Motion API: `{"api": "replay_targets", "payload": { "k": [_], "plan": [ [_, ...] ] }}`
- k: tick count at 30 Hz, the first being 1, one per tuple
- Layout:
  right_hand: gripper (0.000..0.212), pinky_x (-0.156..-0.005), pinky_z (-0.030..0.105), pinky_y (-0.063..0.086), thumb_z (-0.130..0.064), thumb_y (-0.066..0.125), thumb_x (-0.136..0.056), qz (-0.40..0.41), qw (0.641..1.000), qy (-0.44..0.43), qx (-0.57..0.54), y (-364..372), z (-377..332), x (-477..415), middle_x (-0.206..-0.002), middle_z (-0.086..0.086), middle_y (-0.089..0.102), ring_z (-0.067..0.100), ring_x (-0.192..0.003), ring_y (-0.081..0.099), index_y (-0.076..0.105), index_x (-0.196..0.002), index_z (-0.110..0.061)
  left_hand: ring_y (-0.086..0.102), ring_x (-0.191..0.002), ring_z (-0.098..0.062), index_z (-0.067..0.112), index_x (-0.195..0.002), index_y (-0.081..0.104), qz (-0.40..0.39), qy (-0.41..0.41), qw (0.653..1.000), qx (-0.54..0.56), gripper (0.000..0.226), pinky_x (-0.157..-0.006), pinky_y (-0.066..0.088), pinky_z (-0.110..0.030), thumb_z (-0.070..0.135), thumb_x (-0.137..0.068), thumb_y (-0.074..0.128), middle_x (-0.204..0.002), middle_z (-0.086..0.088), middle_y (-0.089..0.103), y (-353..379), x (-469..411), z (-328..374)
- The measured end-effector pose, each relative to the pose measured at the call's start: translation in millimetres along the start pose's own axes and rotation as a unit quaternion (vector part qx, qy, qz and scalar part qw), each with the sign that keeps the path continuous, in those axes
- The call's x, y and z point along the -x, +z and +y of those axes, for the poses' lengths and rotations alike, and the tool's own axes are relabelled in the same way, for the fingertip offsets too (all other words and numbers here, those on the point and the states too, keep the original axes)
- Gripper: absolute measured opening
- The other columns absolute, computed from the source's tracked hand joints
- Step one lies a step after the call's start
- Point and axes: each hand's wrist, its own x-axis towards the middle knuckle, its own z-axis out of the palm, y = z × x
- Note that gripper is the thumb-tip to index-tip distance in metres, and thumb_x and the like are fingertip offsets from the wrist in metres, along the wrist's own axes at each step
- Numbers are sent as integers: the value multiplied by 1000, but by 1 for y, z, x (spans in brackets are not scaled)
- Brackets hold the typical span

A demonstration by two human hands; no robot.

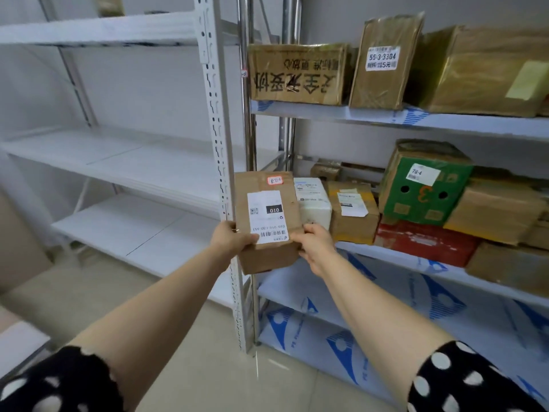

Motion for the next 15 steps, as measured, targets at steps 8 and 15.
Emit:
{"api": "replay_targets", "payload": {
  "k": [8,15],
  "plan": [
    [30,-92,45,53,-4,71,-76,-58,998,9,18,9,32,45,-104,6,70,24,-100,64,66,-103,-15,68,-92,-25,1,-107,64,63,-30,998,2,38,-85,56,-35,-2,-71,76,-103,-10,69,-26,65,-30],
    [21,-93,45,52,-1,67,-80,-140,989,3,48,54,51,95,-102,8,71,26,-99,65,67,-96,-15,68,-89,-23,7,-99,65,103,-56,993,31,28,-86,56,-35,-2,-74,74,-104,-10,70,-85,113,-73]
  ]
}}
